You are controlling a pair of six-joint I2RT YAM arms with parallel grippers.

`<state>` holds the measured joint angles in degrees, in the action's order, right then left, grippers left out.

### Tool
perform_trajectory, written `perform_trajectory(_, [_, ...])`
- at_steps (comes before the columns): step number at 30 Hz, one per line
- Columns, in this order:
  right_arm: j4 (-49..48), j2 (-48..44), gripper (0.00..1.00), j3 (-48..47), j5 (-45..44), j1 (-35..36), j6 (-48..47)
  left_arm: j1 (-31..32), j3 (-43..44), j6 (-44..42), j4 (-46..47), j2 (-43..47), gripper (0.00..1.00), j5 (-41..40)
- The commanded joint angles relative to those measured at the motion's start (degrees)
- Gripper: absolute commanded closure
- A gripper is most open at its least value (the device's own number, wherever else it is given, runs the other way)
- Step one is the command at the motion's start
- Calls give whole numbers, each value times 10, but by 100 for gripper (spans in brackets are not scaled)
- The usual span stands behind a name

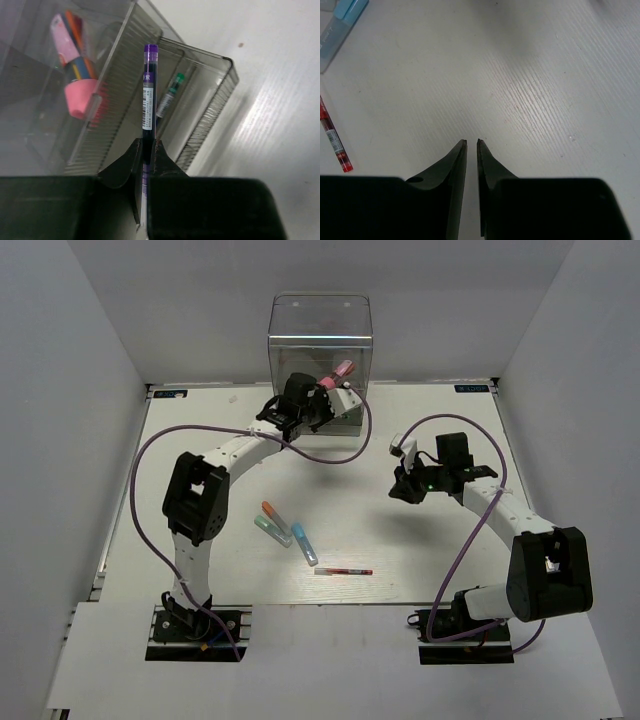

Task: Sort the stationery into containers
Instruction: Place the pen in the storage box.

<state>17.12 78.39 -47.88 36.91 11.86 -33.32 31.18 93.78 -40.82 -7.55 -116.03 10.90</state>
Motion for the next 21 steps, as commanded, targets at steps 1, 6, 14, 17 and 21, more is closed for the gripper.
perform_trajectory(1, [11, -5, 80, -6, 19, 1, -10, -11, 33, -26, 25, 7, 100, -1])
perform_trajectory(6, [13, -2, 78, -13, 20, 4, -10, -16, 19, -49, 41, -5, 99, -12])
perform_trajectory(14, [23, 6, 70, -24, 26, 7, -30, -22, 6, -44, 90, -24, 84, -55])
perform_trajectory(17, [39, 8, 56, -25, 41, 11, -71, -22, -5, -44, 101, -24, 73, -61])
perform_trajectory(21, [69, 10, 39, -28, 69, 25, -118, -22, -18, -38, 114, -12, 60, -66])
